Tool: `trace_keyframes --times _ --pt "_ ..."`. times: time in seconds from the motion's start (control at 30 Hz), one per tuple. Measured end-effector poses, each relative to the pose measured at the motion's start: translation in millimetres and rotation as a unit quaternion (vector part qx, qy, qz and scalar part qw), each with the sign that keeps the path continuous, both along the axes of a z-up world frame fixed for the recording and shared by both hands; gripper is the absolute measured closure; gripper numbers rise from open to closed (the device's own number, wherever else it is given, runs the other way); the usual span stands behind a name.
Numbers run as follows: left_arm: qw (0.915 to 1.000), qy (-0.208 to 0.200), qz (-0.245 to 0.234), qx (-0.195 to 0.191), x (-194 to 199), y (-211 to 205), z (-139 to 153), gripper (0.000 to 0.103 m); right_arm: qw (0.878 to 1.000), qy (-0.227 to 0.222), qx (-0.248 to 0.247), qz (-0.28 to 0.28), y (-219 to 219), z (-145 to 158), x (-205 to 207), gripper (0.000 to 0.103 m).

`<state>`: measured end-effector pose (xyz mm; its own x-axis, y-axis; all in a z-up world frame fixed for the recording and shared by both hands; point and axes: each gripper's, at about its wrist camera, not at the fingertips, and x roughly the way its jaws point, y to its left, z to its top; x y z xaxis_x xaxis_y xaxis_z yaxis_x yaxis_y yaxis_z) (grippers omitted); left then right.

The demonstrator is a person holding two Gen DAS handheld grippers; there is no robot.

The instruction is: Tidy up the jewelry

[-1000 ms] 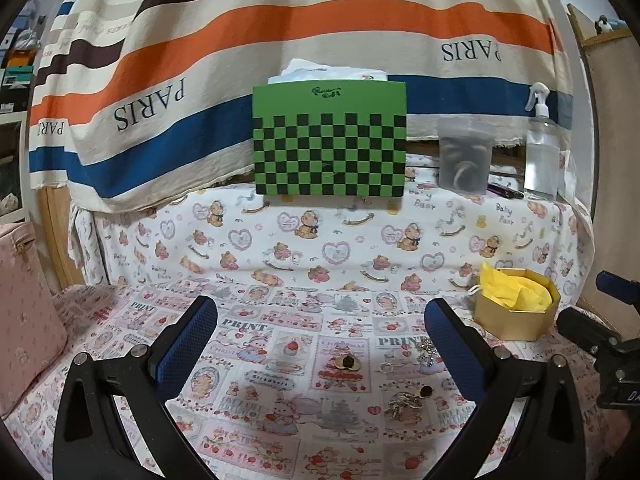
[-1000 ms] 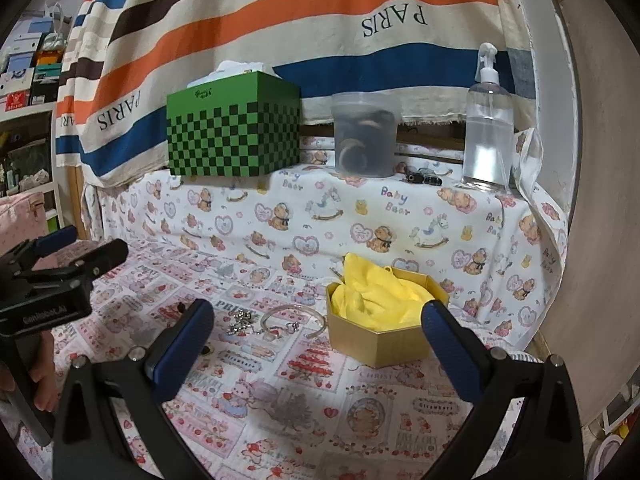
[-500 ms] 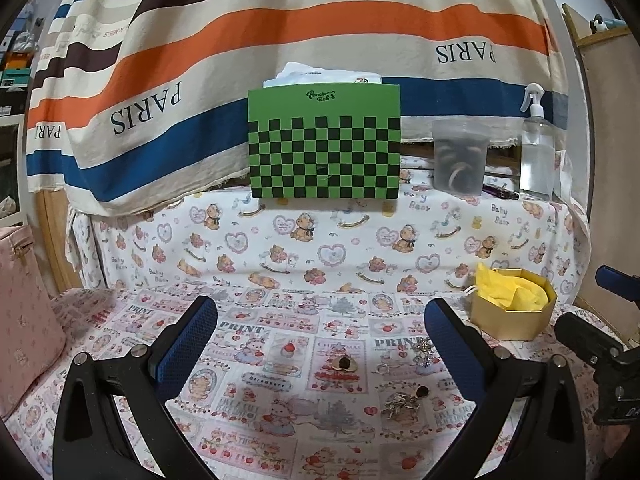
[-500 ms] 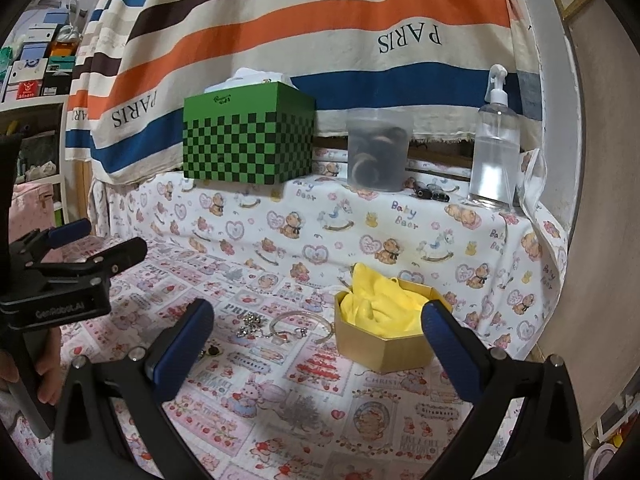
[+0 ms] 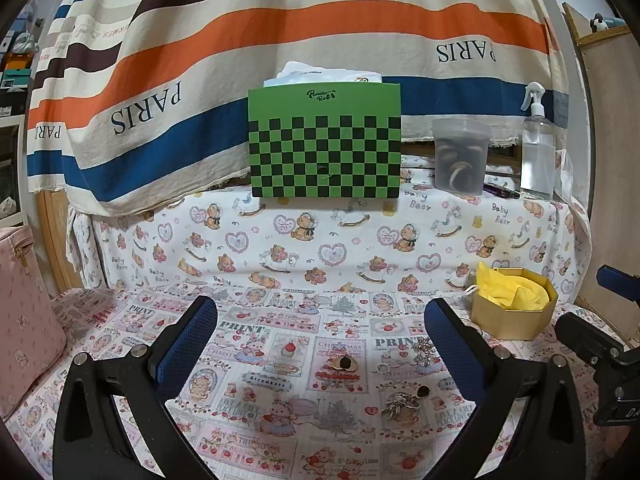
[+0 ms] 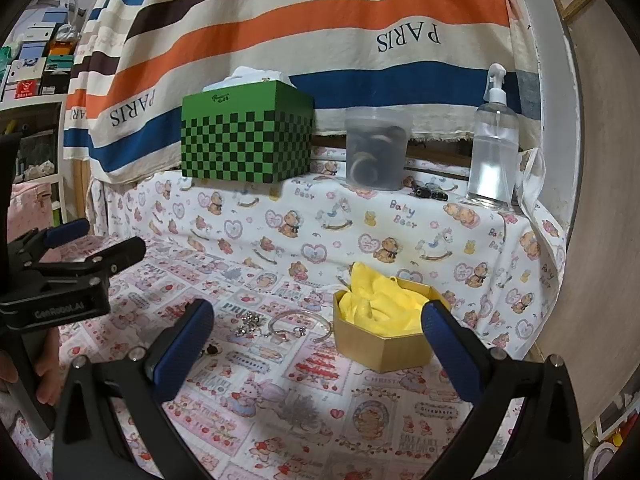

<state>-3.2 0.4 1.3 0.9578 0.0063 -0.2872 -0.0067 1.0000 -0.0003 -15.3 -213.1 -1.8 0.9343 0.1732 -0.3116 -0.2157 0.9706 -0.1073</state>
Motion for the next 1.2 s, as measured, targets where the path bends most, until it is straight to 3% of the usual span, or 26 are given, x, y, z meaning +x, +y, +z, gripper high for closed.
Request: trace_keyframes --times 1.2 --pt "1.0000 0.003 0.005 0.004 -0.3 -0.1 -0.2 0.000 1.000 0.010 0.014 -0.015 -5.8 -0.8 4.1 0.000"
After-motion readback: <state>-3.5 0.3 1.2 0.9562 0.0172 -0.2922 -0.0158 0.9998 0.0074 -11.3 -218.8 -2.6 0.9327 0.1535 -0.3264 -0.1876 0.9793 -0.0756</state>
